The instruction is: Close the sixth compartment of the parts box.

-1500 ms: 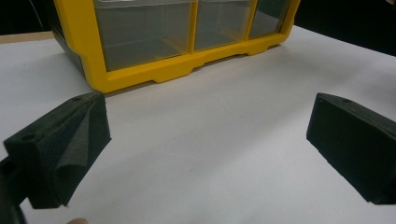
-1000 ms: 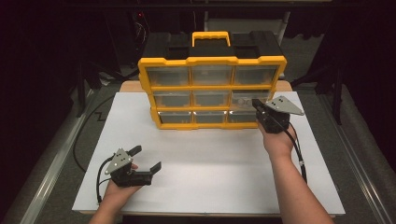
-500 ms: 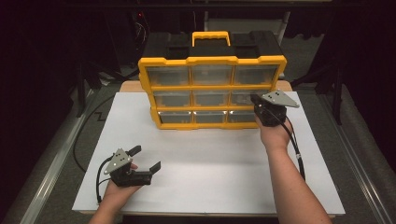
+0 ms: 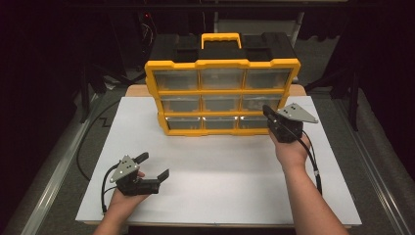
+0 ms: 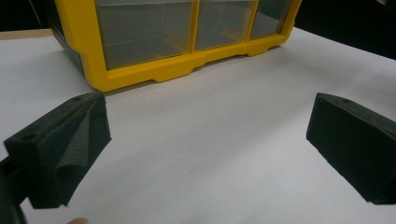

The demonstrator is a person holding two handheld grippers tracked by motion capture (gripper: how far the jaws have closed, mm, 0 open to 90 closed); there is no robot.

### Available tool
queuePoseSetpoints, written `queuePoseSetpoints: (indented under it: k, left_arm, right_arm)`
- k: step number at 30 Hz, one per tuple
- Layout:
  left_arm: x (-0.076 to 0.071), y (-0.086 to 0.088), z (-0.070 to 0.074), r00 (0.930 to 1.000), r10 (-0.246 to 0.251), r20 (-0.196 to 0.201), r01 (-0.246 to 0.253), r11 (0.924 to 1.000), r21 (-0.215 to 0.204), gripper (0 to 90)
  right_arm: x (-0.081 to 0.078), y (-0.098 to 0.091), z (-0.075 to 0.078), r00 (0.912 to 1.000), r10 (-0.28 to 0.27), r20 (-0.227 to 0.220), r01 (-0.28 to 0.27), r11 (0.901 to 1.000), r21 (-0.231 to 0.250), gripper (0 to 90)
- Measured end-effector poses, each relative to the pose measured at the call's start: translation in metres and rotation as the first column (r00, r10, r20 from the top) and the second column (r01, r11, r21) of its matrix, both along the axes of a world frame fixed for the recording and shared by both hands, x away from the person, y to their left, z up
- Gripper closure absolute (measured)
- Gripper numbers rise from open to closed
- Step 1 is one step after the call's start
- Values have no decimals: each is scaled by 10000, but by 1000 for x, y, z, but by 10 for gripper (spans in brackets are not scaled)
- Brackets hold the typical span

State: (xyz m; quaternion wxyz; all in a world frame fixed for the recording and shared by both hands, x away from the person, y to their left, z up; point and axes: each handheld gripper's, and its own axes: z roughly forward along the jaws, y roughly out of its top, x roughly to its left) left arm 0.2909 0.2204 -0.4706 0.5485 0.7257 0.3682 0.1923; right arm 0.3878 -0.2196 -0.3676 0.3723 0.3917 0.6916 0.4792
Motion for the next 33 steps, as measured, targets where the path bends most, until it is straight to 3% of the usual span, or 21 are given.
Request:
queuePoseSetpoints:
  k: [7, 21, 33]
  left_arm:
    - [0, -1, 0, 10000, 19, 5, -19, 10000, -32, 8]
    - [0, -1, -1, 10000, -27, -17, 27, 9999, 108, 9]
    - [1, 5, 1, 9998, 167, 50, -167, 9999, 28, 9]
  right_arm:
    - [-22, -7, -17, 9994, 281, -193, -281, 9996, 4, 900]
    - [-55, -21, -68, 9919, 596, -1120, -585, 9982, 129, 900]
    - [-102, -45, -88, 9886, 688, -1337, -657, 9975, 276, 897]
